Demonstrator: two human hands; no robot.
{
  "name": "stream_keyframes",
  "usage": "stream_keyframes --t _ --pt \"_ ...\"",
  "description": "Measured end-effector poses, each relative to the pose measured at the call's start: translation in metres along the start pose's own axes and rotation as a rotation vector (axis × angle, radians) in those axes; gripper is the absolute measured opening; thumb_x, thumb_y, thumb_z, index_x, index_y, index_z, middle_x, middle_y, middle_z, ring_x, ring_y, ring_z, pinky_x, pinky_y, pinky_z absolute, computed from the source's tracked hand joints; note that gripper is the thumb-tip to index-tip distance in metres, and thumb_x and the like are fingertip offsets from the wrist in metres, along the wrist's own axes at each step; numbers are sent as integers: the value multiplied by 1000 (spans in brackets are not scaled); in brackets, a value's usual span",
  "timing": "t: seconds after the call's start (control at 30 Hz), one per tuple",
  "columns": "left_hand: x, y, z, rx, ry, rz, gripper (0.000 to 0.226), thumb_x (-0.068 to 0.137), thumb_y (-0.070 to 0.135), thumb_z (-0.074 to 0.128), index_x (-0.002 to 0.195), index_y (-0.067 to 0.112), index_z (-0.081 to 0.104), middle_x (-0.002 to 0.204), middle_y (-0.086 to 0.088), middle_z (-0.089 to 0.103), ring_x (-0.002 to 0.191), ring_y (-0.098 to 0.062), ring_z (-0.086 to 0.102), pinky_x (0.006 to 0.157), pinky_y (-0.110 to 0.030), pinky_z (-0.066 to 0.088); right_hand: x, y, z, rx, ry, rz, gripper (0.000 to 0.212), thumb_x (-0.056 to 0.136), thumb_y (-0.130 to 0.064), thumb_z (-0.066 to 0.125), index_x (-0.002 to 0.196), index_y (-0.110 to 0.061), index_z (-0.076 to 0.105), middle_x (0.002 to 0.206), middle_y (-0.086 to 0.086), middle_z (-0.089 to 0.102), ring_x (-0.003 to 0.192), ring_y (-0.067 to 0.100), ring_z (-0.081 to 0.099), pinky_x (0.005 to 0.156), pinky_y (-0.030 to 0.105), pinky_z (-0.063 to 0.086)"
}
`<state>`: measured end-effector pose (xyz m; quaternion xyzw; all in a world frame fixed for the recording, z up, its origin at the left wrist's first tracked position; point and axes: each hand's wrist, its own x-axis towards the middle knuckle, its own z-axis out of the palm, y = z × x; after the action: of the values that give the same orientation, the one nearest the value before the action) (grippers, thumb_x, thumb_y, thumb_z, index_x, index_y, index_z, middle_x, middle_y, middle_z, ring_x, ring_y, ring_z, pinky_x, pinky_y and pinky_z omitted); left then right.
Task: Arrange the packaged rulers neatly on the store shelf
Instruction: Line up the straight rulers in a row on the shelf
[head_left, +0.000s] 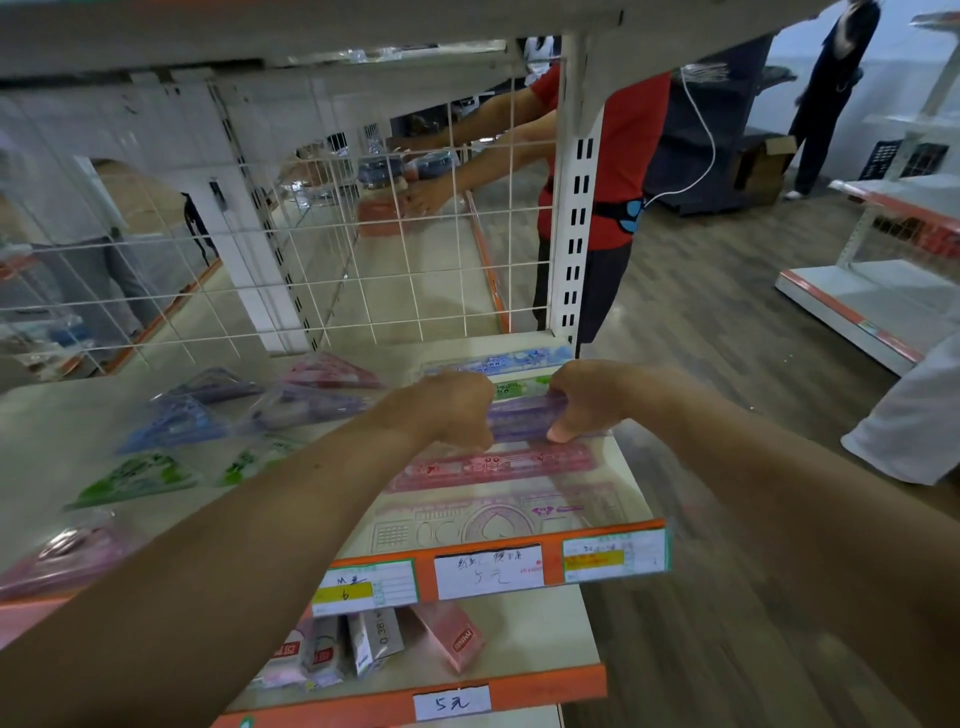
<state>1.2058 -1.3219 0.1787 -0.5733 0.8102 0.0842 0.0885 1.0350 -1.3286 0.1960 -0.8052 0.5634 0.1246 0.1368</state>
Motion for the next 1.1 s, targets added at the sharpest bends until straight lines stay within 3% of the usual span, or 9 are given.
stream_keyframes --t 0.2,0.4,0.53,0.63,0.8,0.9,0.97,1.03,1.1 --pt "-6 4 -5 -31 -17 -24 26 82 23 62 102 7 59 94 -7 58 76 -20 52 60 -27 39 3 2 -2 -33 -17 -20 39 81 -43 66 112 -22 55 106 -1 58 95 20 58 85 35 50" --pt "-20 -5 -7 -135 90 -35 38 84 25 64 118 10 52 116 -7 56 99 -24 53 81 -30 44 -2 4 -3 0 86 -85 37 87 -32 61 122 -24 54 117 -1 55 98 18 53 80 31 45" --pt "-27 -18 -10 -151 226 -38 29 85 24 62 111 12 58 104 -4 58 88 -21 50 72 -25 34 2 -3 -3 63 258 -161 28 88 -20 58 116 -17 61 108 2 58 95 19 53 79 26 42" --pt "-30 -25 2 -169 162 -29 20 86 16 55 105 13 63 100 -6 64 83 -22 56 69 -27 42 6 -10 9 57 248 -190 26 88 -16 53 112 -19 62 105 1 60 94 19 56 81 27 46" --pt "-37 -41 1 -175 163 -80 39 86 30 64 123 19 60 117 -6 57 106 -24 54 91 -32 45 4 -5 9 -2 217 -179 33 87 -27 58 120 -24 62 115 0 60 105 20 51 92 34 46" --pt "-44 -52 -6 -206 137 -158 45 84 34 67 125 18 58 121 -6 56 110 -24 54 96 -34 44 3 -3 1 -18 193 -137 35 88 -21 57 123 -25 61 120 0 58 106 20 52 93 33 46" --pt "-45 -54 -5 -283 110 -192 37 85 29 66 119 14 62 116 -9 61 104 -26 58 89 -30 46 2 -5 0 -3 181 -139 36 89 -16 53 123 -24 61 121 0 57 106 20 54 89 28 46" --pt "-43 -50 -1 -349 125 -182 25 84 20 66 107 11 68 104 -14 66 83 -24 61 69 -23 43 4 -7 2 -4 187 -152 36 91 -14 50 124 -24 61 122 0 57 105 20 53 82 24 42" --pt "-42 -48 0 -364 138 -169 19 83 16 64 101 11 69 90 -11 65 70 -19 54 63 -21 39 4 -8 3 -15 189 -147 36 92 -14 49 125 -26 60 121 0 57 104 19 53 79 23 40"
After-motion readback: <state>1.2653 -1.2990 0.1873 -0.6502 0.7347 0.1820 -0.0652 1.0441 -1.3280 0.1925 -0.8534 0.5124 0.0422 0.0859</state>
